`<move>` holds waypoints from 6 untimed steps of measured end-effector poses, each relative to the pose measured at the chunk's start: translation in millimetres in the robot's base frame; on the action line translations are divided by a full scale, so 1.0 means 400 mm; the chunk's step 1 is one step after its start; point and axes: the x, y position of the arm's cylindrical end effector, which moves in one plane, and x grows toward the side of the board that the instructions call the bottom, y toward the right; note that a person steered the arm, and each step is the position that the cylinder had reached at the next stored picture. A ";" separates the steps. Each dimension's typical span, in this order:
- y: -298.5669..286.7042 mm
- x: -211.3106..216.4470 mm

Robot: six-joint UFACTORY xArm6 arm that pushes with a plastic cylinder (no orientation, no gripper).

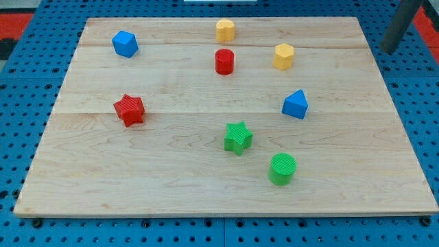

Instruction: Move the yellow hexagon up and right

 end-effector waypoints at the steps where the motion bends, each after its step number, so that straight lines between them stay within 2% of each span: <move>1: -0.201 0.169; 2: -0.383 0.183; 3: -0.494 0.132; 5: -0.518 -0.008; 6: -0.428 -0.023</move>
